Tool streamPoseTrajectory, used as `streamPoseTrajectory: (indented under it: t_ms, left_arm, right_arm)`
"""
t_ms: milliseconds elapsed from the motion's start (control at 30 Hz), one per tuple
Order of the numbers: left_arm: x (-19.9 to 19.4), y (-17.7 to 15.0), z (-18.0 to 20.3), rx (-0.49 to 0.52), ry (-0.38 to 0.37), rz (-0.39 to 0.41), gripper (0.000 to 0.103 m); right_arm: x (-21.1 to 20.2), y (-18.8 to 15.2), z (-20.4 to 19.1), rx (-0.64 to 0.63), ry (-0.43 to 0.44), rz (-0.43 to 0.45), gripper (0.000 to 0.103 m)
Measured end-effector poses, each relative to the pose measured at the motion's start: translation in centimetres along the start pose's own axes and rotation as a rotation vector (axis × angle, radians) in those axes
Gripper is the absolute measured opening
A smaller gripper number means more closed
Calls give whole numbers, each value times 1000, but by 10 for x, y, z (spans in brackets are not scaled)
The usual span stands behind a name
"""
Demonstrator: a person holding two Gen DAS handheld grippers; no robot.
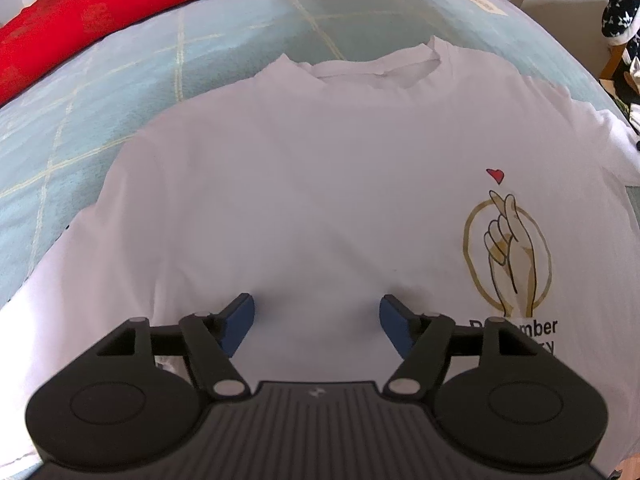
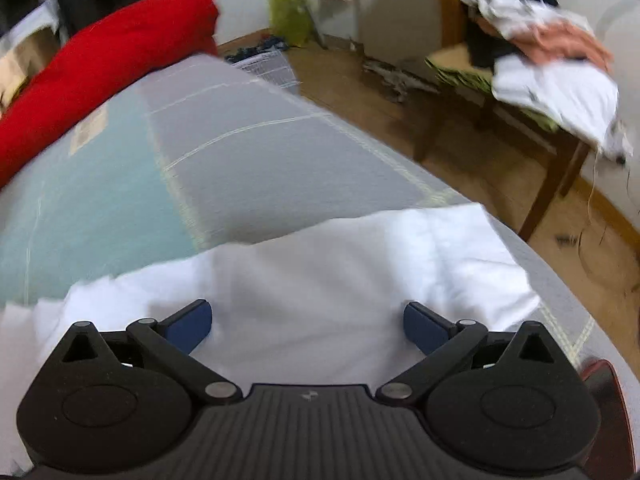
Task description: Fold clothes
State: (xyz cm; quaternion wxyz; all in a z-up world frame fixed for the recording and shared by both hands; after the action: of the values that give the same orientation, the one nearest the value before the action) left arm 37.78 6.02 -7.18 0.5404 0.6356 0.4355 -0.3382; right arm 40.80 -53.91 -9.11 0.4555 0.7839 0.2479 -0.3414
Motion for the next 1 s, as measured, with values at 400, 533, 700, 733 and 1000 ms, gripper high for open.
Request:
streamPoseTrajectory:
  t_ms: [400, 533, 700, 733, 1000]
  left_arm:
    - [-2, 3, 2, 26, 7, -22, 73]
    - [-13, 4, 7, 51, 29, 25, 73]
    - [-22, 3, 21, 74, 40, 68, 73]
    - [-21, 2, 23, 74, 41, 63, 73]
    - [-17, -5, 15, 4, 49, 38, 73]
  right_arm:
    - [23, 27, 8, 51, -49, -13, 103]
    - [-3, 28, -14, 59, 15, 11, 103]
    - [-17, 1, -79, -157, 89, -32, 103]
    - [-13, -3, -89, -196, 93, -44, 103]
    - [51, -3, -113, -294, 49, -64, 103]
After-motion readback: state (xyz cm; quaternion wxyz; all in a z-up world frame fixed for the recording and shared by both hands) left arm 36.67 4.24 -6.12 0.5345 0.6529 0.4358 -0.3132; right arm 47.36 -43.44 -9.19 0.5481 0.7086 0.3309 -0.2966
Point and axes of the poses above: each gripper's, at about its wrist camera, not at the fingertips, and x roughly the way its jaws point, z to its right, y to its top, the point moved 1 cm from there along x, roughly the way its jaws point, and after that the axes turned 13 degrees about y, right-handed, at the moved point
